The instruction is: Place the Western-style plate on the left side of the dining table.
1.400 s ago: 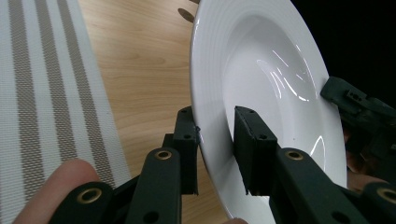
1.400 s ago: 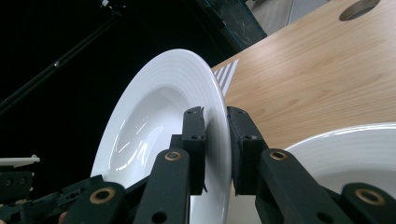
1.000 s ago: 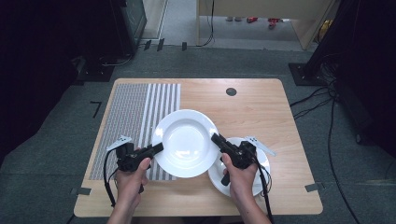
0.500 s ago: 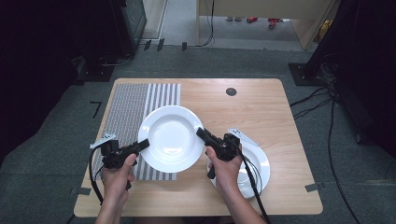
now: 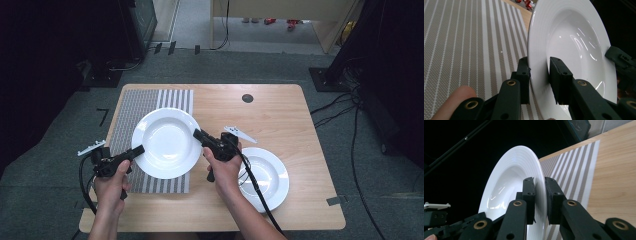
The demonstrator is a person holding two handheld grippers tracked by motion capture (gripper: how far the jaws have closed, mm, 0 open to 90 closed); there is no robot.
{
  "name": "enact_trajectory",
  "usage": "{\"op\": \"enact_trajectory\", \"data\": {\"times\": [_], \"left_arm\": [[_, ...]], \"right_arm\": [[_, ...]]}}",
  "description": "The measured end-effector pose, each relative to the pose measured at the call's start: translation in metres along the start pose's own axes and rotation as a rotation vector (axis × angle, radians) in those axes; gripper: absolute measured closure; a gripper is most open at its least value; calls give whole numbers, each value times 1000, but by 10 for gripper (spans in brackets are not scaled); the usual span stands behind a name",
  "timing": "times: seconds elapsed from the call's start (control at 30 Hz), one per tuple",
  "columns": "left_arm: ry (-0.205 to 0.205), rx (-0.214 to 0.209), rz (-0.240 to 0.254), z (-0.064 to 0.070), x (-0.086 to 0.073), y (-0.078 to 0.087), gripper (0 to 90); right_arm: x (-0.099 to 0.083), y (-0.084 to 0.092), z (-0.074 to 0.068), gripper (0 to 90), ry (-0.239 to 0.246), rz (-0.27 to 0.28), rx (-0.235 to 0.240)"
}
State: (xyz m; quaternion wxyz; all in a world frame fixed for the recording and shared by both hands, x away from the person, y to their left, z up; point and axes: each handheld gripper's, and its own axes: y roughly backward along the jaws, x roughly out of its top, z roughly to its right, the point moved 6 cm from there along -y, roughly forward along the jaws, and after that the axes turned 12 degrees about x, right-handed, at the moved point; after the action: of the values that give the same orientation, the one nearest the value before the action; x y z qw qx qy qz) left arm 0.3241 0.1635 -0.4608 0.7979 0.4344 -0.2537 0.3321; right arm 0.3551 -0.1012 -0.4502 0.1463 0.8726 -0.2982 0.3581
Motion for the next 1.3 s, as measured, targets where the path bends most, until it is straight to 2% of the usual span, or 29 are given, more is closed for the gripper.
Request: {"op": "enact_trajectory", "data": {"times": [0.13, 0.23, 0.27, 0.47, 0.6, 0.8, 1.03, 1.2, 1.3], "left_arm": [[-3, 12, 8, -9, 6, 3, 719], [11, 20, -6, -20, 8, 0, 719], [11, 20, -6, -20, 8, 0, 719], [13, 45, -35, -38, 10, -11, 719], [22, 57, -48, -50, 12, -18, 719], [30, 73, -63, -59, 16, -26, 718], [27, 115, -83, -71, 26, -39, 717], [35, 137, -95, -78, 34, -51, 714], [35, 149, -103, -83, 38, -58, 707]], "right_arm": [[-1, -12, -2, 815, -8, -12, 17], [-5, -20, -1, 814, -11, -21, 14], [-5, -20, -1, 814, -11, -21, 14], [-16, -36, 9, 811, -23, -47, -1], [-22, -47, 17, 812, -50, -58, -12], [-25, -59, 24, 811, -79, -67, -30], [-30, -79, 38, 803, -121, -79, -58], [-29, -89, 44, 802, -121, -86, -69], [-27, -98, 48, 810, -138, -94, -70]]}}
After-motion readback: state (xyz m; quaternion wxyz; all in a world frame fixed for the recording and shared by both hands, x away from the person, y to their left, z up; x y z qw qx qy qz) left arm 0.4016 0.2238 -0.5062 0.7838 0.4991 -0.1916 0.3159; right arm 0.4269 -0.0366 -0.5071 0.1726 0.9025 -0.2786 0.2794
